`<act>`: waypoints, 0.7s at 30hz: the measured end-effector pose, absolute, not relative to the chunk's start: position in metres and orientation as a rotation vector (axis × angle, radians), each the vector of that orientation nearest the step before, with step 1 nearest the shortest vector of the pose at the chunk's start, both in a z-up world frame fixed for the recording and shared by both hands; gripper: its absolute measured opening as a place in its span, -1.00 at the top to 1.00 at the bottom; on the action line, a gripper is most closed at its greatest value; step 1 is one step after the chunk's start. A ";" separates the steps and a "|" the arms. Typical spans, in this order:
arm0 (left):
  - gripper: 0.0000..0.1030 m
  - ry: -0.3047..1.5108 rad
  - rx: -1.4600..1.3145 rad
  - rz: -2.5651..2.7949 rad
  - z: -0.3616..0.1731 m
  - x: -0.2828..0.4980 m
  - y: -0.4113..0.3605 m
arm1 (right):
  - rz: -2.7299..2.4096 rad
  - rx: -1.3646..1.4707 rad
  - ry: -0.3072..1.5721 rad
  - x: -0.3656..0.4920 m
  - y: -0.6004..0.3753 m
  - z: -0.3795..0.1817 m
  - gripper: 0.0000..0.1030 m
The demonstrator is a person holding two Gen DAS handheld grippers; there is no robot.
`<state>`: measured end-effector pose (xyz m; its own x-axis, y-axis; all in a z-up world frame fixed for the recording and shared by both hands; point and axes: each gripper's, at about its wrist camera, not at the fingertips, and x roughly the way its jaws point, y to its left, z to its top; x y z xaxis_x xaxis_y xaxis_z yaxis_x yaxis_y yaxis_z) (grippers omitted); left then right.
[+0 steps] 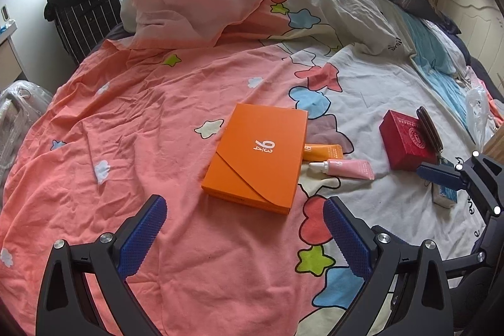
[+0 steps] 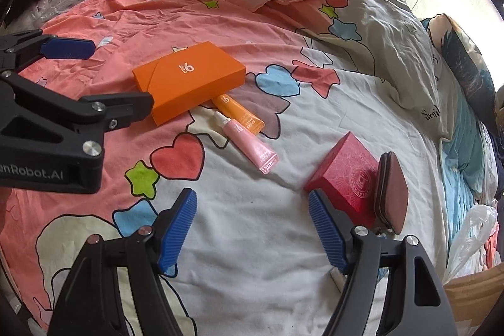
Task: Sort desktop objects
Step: 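Grasp the orange box with the left gripper while the right gripper approaches the pink tube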
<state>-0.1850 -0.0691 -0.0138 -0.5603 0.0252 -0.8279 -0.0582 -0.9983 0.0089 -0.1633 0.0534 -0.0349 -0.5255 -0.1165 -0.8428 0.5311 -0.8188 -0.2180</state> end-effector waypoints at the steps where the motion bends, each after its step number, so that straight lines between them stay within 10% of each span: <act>1: -0.97 0.039 -1.458 2.721 -0.015 -0.187 -0.069 | -2.361 1.257 0.650 -0.165 0.053 -0.036 -0.36; 21: -0.97 0.278 -1.499 2.726 -0.040 -0.222 -0.054 | -2.322 1.259 0.702 -0.192 0.040 -0.052 -0.36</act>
